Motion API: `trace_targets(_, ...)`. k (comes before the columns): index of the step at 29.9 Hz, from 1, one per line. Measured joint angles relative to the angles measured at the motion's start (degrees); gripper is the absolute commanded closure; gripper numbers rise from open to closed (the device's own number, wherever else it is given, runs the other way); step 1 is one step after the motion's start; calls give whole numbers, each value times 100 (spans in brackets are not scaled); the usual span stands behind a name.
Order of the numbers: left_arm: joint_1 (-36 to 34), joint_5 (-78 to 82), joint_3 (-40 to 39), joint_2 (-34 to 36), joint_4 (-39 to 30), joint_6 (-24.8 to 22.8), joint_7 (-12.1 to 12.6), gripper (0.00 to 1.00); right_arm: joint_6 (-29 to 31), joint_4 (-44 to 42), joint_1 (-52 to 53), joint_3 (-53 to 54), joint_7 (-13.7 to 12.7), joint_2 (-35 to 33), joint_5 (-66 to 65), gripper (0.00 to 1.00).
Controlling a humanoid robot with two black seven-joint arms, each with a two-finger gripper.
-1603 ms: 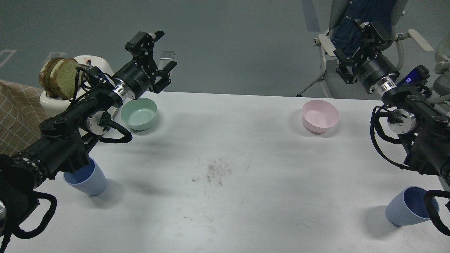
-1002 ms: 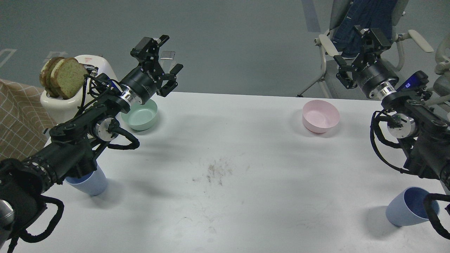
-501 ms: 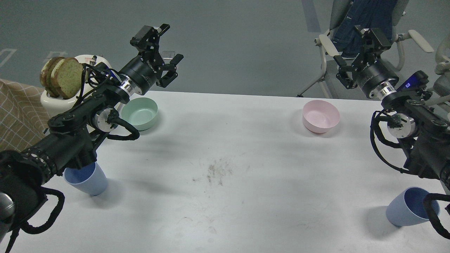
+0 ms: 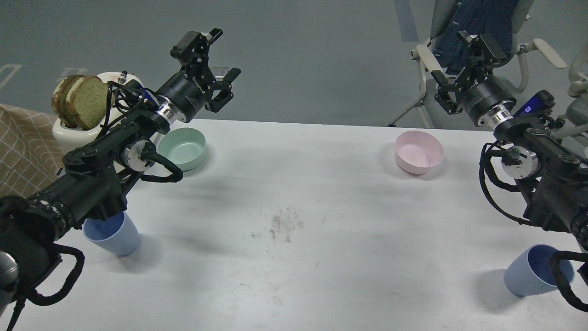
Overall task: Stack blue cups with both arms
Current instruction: 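Lower the left gripper toward the blue cup nearest the left arm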
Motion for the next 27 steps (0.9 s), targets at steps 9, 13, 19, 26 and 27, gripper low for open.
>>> trace_targets(9,-40,0,0,-5,-4,0,-2,5,0,9,4,0,0,0,-1,0)
trace_targets(13,-43,0,3,-4,-4,0,-1,5,0,9,4,-18,0,22,-1,0)
trace_targets(19,-61,0,5,-1,-12,0,2,5,0,8,4,-27,0,29,-1,0)
trace_targets(26,-103,0,10,11,-27,0,4,5,0,8,4,-29,0,29,-1,0)
trace_targets(27,-116,0,9,16,-28,0,5,5,0,8,5,-32,0,29,-1,0)
